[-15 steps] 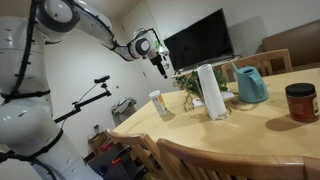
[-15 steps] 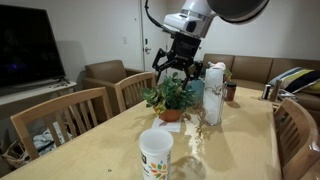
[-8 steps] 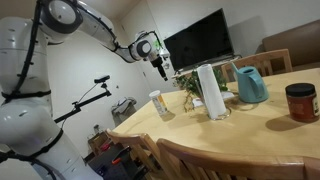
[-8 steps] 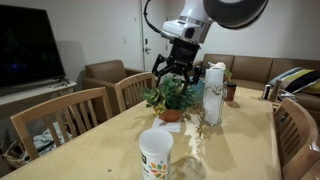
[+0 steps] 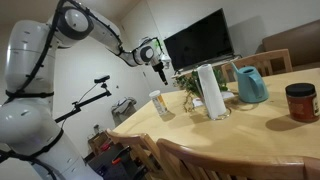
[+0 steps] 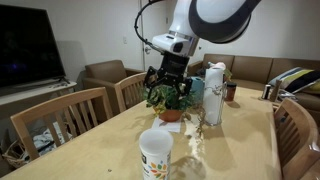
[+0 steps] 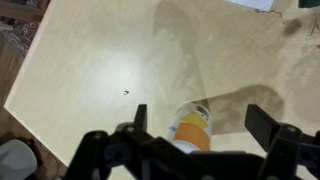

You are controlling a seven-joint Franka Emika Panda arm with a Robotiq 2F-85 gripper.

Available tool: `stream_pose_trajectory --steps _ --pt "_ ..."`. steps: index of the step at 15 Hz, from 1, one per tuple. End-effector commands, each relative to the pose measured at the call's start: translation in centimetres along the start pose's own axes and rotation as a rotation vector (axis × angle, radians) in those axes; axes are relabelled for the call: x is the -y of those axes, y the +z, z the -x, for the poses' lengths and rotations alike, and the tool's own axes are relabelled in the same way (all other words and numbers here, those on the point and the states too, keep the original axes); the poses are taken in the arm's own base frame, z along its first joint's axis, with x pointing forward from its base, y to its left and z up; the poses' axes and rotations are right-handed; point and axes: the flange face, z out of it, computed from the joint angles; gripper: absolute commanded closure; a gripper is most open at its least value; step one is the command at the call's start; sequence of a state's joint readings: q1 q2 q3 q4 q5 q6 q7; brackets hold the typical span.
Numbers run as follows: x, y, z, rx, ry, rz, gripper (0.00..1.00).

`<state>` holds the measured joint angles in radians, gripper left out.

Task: Move the paper towel holder to the right, remove the lid from the white can on the left

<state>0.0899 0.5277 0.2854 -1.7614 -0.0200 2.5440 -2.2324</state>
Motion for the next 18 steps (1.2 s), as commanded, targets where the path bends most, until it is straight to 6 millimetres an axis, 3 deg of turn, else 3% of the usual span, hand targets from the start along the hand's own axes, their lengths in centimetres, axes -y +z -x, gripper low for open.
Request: stream_pose_trajectory --steps 1,11,18 --pt "-1.4 0.4 0.2 -0.020 -0.032 0.030 0.00" --pt "-2.3 2.5 -1.1 -0.065 -0.086 0.050 0.00" --pt "-2.6 2.9 -2.8 -0.085 -0.115 0.043 0.00"
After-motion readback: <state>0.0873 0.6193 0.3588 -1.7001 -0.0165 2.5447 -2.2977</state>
